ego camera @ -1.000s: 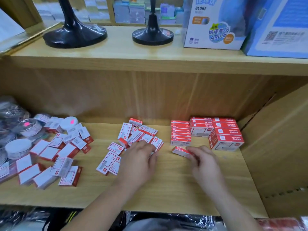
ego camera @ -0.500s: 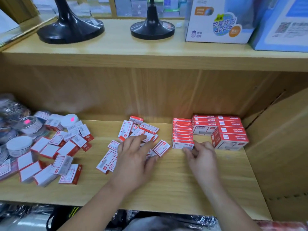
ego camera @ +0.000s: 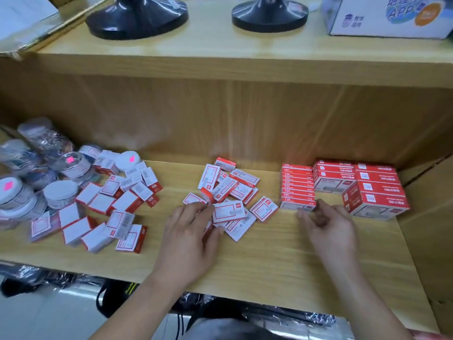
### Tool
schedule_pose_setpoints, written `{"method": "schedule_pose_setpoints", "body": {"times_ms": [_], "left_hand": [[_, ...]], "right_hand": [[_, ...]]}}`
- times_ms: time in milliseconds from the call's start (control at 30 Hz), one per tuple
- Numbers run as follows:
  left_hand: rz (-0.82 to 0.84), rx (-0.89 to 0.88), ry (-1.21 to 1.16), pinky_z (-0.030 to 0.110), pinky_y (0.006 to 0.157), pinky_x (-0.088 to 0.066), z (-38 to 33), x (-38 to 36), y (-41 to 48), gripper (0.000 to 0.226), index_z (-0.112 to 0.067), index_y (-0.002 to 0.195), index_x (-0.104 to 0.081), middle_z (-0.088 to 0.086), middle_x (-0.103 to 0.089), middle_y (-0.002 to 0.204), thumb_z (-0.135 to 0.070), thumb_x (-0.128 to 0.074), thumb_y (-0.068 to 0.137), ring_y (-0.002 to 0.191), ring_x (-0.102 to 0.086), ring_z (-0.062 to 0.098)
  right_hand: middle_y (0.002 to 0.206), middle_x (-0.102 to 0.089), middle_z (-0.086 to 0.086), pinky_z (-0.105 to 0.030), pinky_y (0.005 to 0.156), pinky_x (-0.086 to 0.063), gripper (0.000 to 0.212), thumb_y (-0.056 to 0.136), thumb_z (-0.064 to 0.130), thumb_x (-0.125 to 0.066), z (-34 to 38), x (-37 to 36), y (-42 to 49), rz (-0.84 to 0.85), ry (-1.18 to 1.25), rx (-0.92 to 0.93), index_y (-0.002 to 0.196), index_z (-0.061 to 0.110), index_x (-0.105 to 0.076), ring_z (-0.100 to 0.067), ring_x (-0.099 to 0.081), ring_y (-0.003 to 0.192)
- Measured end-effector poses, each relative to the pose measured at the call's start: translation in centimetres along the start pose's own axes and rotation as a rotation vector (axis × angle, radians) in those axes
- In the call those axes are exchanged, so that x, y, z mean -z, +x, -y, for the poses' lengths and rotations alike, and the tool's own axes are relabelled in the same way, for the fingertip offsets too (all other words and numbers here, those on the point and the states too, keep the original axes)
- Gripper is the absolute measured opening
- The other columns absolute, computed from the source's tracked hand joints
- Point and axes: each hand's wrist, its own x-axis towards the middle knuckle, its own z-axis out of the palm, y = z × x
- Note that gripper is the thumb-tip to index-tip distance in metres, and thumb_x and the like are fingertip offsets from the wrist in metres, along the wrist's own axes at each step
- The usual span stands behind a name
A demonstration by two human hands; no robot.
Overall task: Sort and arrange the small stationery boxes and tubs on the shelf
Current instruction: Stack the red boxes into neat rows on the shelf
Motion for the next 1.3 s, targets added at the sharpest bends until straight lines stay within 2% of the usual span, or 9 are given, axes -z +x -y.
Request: {"method": "schedule_pose_setpoints", "body": {"times_ms": [133,300,467,600,733,833,967,1167,1300], "left_hand": [[0.083,0.003,0.083,0.04,0.075,-0.045,0.6,-0.3,1.8,0.042,-0.022,0.12,-0.066,-0.004,-0.064,0.111,-0.044,-0.062,0.085,0.101,-0.057,0.03],[0.151,0.059,-0.063,0.04,0.076,-0.04,0.9,0.2,2.5,0.036,-0.028,0.099,-0.055,-0.012,-0.062,0.102,-0.038,-0.077,0.072,0.1,-0.053,0.022],[0.16,0.004,-0.26,0.042,0.081,-0.045,0.5,1.6,1.7,0.025,-0.033,0.091,-0.053,-0.02,-0.061,0.084,-0.029,-0.075,0.079,0.087,-0.058,0.008],[0.137,0.056,-0.411,0.023,0.084,-0.039,-0.6,3.5,1.3,0.025,-0.035,0.091,-0.059,-0.022,-0.065,0.096,-0.033,-0.079,0.077,0.094,-0.054,-0.013],[0.276,0.143,-0.616,0.017,0.075,-0.047,-0.8,4.3,2.0,0.026,-0.034,0.093,-0.063,-0.013,-0.069,0.089,-0.027,-0.084,0.079,0.088,-0.064,0.008],[0.25,-0.063,-0.338,0.034,0.083,-0.051,0.9,3.4,3.5,0.019,-0.029,0.104,-0.066,-0.013,-0.066,0.101,-0.033,-0.07,0.086,0.095,-0.062,0.014],[0.383,-0.145,0.013,0.04,0.084,-0.051,1.6,1.9,4.6,0.045,-0.029,0.121,-0.065,-0.008,-0.064,0.115,-0.042,-0.072,0.079,0.099,-0.062,0.025],[0.399,-0.075,-0.107,0.036,0.075,-0.053,1.1,1.2,5.7,0.035,-0.024,0.109,-0.073,-0.002,-0.064,0.103,-0.027,-0.084,0.076,0.094,-0.064,0.028],[0.292,-0.158,-0.088,0.038,0.066,-0.054,0.5,1.9,6.0,0.024,-0.024,0.105,-0.07,-0.005,-0.064,0.094,-0.034,-0.05,0.097,0.084,-0.065,0.024]], "right_hand": [[0.083,-0.057,-0.004,-0.031,0.074,-0.052,0.035,0.08,0.013,-0.083,0.1,0.6,-1.3,-0.034,0.125,-0.003,0.113,0.007,-0.073,-0.018,-0.062,0.07],[0.091,-0.056,0.005,-0.025,0.076,-0.055,0.018,0.084,0.011,-0.079,0.5,0.9,-2.3,-0.022,0.206,-0.044,0.101,0.018,-0.075,-0.015,-0.065,0.075],[0.098,-0.055,0.002,-0.024,0.075,-0.053,0.029,0.081,0.006,-0.08,3.2,1.8,-4.3,-0.066,0.206,0.043,0.098,0.028,-0.072,-0.017,-0.064,0.08],[0.1,-0.061,0.013,-0.013,0.061,-0.044,0.04,0.078,0.01,-0.084,8.6,0.4,-6.4,0.188,0.344,0.162,0.109,0.032,-0.072,-0.013,-0.061,0.07],[0.091,-0.077,0.001,-0.028,0.071,-0.052,0.024,0.085,0.001,-0.076,10.8,-1.4,-6.5,0.412,0.667,-0.116,0.098,0.022,-0.074,-0.011,-0.066,0.072],[0.081,-0.075,-0.009,-0.027,0.065,-0.05,0.013,0.083,0.002,-0.077,10.3,-0.9,-6.2,0.315,0.712,-0.247,0.09,0.014,-0.074,-0.013,-0.064,0.069],[0.075,-0.076,0.003,-0.013,0.061,-0.049,0.015,0.082,0.001,-0.078,8.4,0.6,-5.3,0.166,0.64,-0.284,0.089,0.013,-0.075,-0.005,-0.064,0.064],[0.083,-0.076,-0.001,-0.018,0.072,-0.053,0.023,0.079,0.006,-0.083,3.8,1.9,-3.6,0.03,0.414,-0.253,0.088,0.025,-0.074,-0.013,-0.068,0.074],[0.09,-0.073,-0.007,-0.012,0.07,-0.05,0.019,0.078,0.013,-0.085,2.3,1.5,-3.3,-0.015,0.313,-0.238,0.093,0.019,-0.075,-0.004,-0.068,0.073]]}}
